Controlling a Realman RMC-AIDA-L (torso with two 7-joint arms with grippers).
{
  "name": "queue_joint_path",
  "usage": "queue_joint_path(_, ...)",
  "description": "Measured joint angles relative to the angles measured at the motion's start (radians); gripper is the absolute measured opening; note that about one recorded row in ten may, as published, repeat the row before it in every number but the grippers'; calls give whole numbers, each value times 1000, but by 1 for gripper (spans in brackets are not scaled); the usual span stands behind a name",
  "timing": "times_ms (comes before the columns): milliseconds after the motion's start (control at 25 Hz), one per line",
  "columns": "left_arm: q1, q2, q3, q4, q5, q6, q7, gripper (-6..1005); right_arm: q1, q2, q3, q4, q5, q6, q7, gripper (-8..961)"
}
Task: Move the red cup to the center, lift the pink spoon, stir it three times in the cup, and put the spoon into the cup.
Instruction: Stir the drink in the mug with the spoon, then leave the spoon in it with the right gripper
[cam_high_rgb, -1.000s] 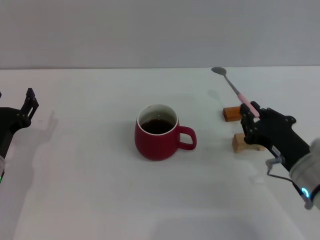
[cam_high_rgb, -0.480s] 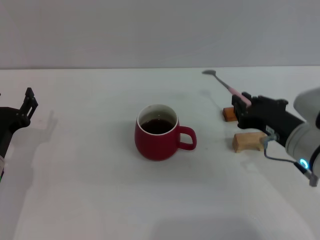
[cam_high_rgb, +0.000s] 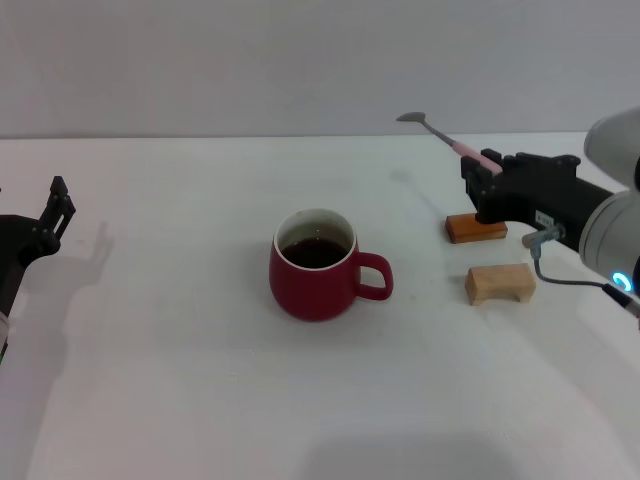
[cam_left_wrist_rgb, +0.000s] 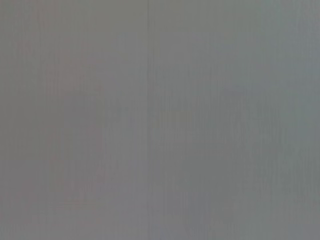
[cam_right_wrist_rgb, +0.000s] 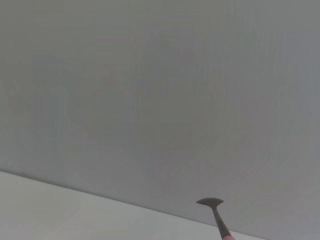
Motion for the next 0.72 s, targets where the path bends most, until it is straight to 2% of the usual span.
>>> queue_joint_path(440, -2, 0, 0, 0, 0, -2, 0, 808, 55, 0, 85, 122, -1, 269, 4, 159)
queue_joint_path(480, -2, 0, 0, 0, 0, -2, 0, 808, 70, 0, 111, 150, -1, 327, 4, 159)
queue_joint_path(640, -3, 0, -2, 0, 0, -2, 0, 808, 98, 0, 147, 193, -5, 414, 5, 159)
queue_joint_path(680, -3, 0, -2, 0, 0, -2, 0, 808, 124, 0, 170, 214, -7, 474, 5, 159)
queue_joint_path(720, -3, 0, -2, 0, 0, -2, 0, 808, 124, 0, 170, 214, -7, 474, 5, 159)
